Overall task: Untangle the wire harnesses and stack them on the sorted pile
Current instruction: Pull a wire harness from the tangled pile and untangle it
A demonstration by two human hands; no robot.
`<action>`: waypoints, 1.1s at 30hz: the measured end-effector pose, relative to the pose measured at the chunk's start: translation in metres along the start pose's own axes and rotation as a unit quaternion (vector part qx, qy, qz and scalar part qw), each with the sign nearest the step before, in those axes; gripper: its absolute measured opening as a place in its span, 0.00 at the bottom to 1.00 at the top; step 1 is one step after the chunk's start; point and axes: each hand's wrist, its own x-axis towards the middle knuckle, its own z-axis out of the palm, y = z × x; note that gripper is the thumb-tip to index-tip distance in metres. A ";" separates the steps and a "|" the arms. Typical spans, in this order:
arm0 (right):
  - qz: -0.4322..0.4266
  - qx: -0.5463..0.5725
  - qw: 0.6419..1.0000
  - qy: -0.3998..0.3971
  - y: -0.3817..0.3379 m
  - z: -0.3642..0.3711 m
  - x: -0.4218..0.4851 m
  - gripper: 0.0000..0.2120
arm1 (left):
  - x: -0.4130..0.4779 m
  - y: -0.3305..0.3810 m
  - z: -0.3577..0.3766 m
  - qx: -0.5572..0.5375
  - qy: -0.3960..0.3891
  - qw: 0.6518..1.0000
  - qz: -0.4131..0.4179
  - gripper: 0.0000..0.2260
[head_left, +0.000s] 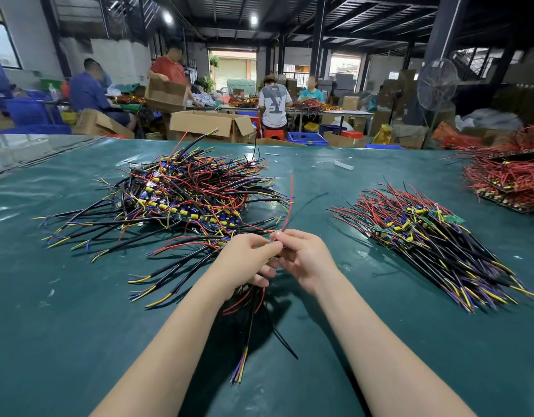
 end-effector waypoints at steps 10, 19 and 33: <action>-0.062 -0.054 0.996 0.031 0.004 0.000 0.004 0.10 | 0.000 -0.005 -0.002 -0.077 -0.014 0.997 -0.016 0.07; -0.120 -0.049 0.981 0.143 -0.007 -0.026 0.009 0.12 | -0.006 -0.002 -0.003 -0.121 -0.146 0.977 -0.101 0.06; -0.164 0.254 0.904 0.302 -0.023 -0.063 0.009 0.11 | -0.011 -0.001 -0.021 -0.066 -0.210 0.964 -0.149 0.09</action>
